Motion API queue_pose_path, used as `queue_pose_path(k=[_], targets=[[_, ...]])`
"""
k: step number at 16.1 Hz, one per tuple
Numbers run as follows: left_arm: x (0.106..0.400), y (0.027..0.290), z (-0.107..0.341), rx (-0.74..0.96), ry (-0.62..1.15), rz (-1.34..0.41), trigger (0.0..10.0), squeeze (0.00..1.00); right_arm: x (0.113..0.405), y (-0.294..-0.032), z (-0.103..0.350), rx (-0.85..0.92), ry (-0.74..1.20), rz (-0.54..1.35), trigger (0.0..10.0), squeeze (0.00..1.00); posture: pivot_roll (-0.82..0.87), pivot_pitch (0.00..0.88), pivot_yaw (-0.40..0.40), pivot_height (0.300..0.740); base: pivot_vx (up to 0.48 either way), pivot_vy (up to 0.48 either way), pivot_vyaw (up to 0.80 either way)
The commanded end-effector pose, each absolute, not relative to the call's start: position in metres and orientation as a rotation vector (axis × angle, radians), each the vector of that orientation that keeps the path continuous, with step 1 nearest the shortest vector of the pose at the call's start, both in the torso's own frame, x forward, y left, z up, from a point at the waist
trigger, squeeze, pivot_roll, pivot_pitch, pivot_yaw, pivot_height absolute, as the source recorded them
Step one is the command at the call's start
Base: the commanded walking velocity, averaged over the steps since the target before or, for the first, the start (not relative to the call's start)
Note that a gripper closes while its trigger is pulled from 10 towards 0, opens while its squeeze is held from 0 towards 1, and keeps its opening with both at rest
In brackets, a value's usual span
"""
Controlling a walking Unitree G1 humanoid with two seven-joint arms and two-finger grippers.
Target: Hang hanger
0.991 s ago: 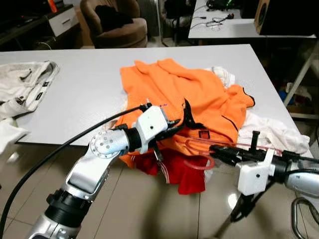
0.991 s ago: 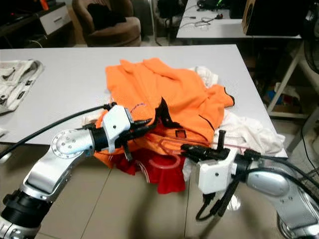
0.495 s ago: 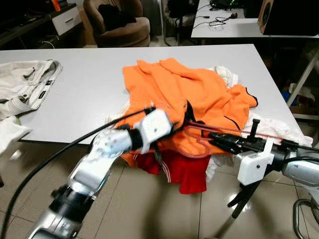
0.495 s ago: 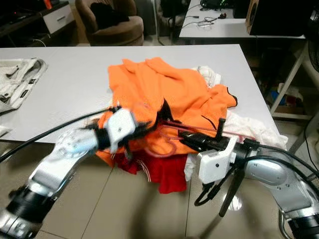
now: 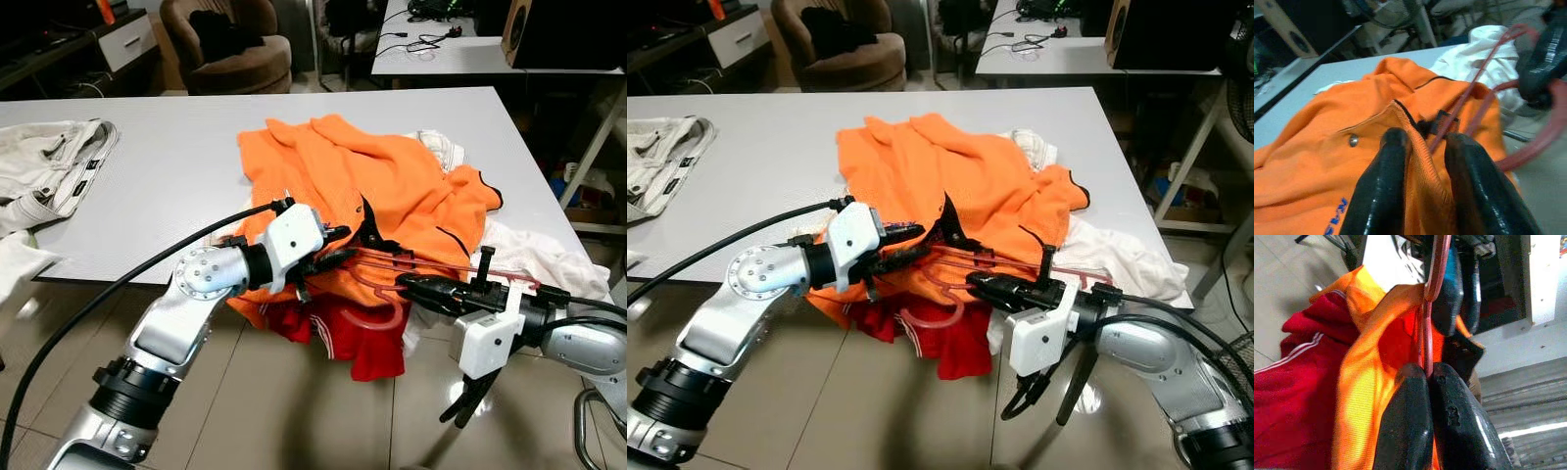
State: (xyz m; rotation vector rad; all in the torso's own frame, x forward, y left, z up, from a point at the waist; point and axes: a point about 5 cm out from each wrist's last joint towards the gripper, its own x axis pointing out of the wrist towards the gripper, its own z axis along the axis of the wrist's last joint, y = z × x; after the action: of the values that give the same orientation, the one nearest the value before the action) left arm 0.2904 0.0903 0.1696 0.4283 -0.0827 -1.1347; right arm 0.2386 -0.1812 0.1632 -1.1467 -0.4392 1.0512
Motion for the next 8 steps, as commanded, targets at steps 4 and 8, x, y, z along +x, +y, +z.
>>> queue_pose_path(k=[4, 8], targets=[[0.284, 0.095, 0.180, 0.437, -0.115, -1.205, 10.0, 1.00, 0.244, -0.184, 0.168, -1.139, -0.470, 1.028, 10.0, 0.00, -0.23, 0.000, 0.128, 0.740, 0.000, 0.000, 0.00], [0.295, 0.110, 0.200, 0.501, -0.184, -1.189, 10.0, 1.00, 0.245, -0.185, 0.167, -1.133, -0.468, 1.027, 10.0, 0.00, -0.23, 0.000, 0.132, 0.740, 0.000, 0.000, 0.00]])
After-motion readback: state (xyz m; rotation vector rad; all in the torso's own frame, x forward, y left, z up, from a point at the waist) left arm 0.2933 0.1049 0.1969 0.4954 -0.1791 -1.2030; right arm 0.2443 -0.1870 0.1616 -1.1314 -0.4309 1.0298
